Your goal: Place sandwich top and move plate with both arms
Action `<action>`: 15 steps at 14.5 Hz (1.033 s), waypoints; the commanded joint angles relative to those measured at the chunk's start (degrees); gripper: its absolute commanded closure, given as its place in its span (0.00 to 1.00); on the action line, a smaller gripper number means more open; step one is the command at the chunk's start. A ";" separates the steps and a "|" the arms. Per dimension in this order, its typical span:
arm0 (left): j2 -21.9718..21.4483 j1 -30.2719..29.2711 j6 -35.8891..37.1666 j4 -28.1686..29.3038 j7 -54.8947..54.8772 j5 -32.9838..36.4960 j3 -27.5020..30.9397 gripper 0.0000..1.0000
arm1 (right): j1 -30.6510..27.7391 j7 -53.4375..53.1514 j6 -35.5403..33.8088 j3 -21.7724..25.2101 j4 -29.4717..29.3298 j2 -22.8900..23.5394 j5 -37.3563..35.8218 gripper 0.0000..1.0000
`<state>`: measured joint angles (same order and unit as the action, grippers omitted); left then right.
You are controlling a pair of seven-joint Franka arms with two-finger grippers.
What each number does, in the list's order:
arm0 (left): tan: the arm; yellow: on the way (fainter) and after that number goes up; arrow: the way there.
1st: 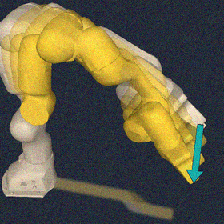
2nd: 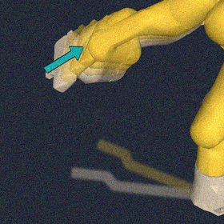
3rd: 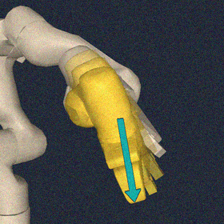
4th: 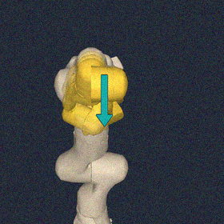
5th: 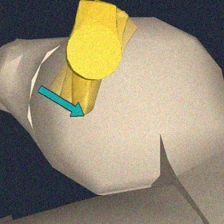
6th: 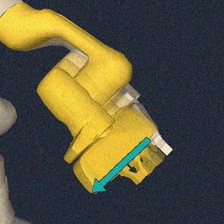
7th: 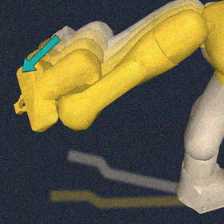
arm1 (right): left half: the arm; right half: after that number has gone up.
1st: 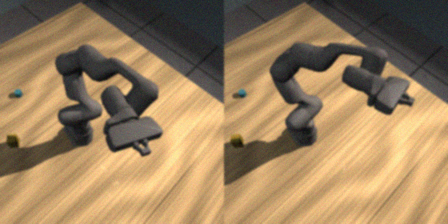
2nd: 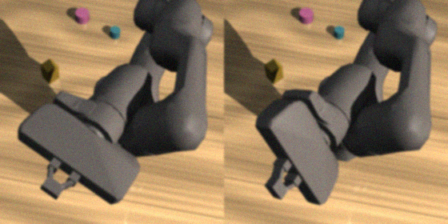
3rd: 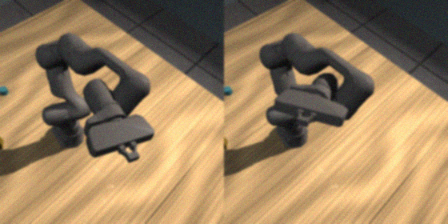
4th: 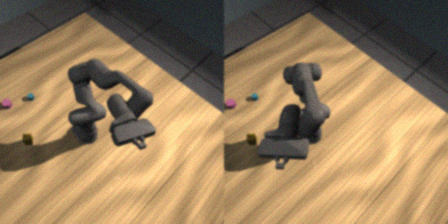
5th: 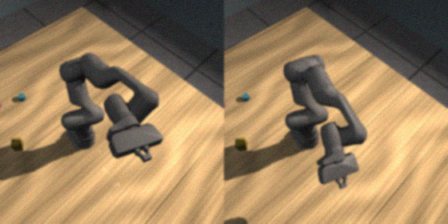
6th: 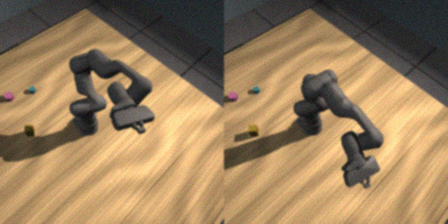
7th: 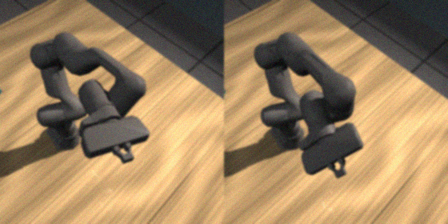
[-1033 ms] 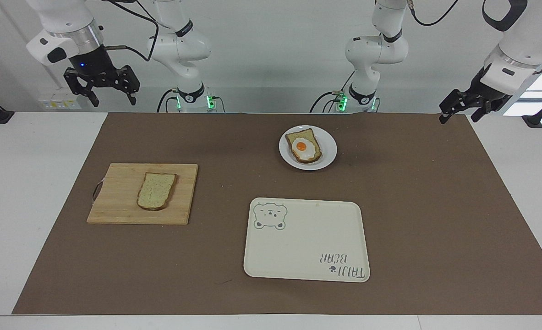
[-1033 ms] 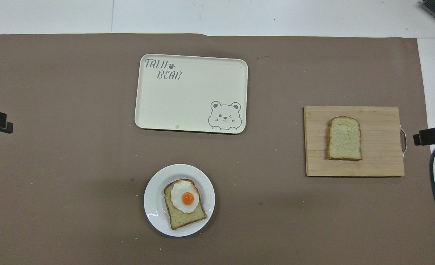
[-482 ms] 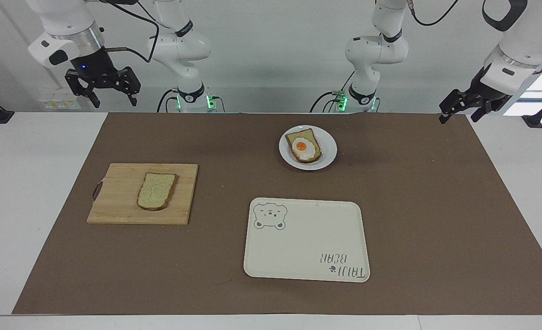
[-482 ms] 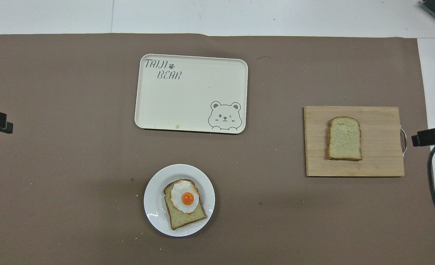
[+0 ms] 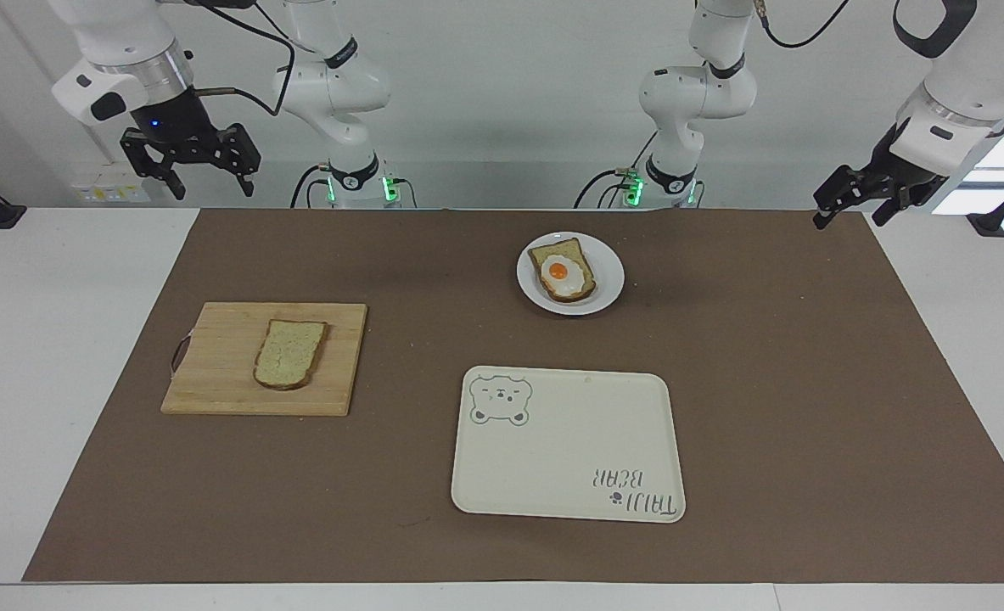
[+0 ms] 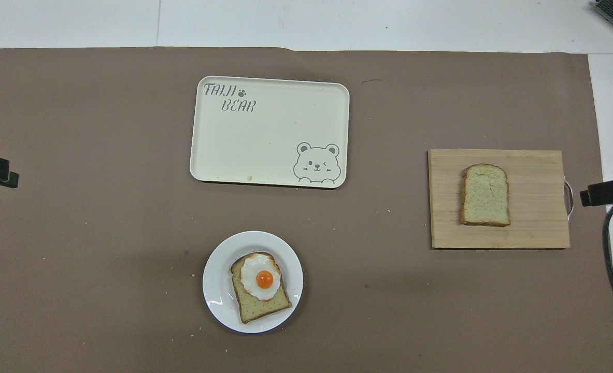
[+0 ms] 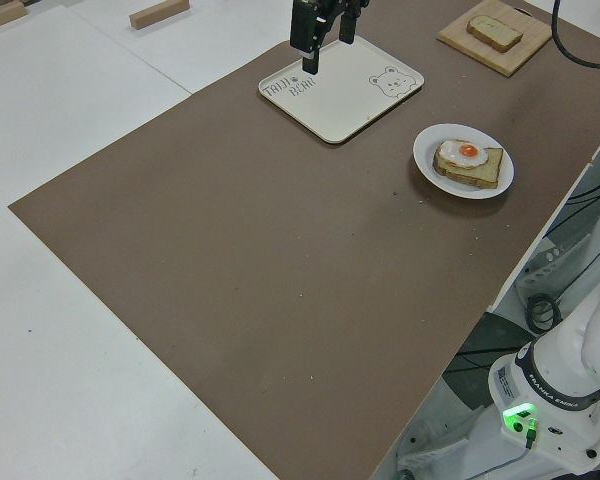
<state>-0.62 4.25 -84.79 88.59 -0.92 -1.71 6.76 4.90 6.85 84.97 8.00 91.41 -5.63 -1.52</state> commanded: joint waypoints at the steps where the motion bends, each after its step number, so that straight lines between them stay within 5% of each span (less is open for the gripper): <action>1: -0.61 0.15 1.03 -0.08 0.48 0.39 0.10 0.00 | -0.32 1.76 1.43 -0.18 1.93 -1.58 0.29 0.00; 15: -0.61 0.15 1.03 -0.08 0.48 0.39 0.10 0.00 | -0.41 1.85 5.63 -0.17 6.93 -1.49 0.29 0.00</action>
<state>-0.62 4.25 -84.77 88.59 -0.92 -1.71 6.77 4.89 6.85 87.56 8.00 94.48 -5.64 -1.52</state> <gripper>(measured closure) 0.000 0.000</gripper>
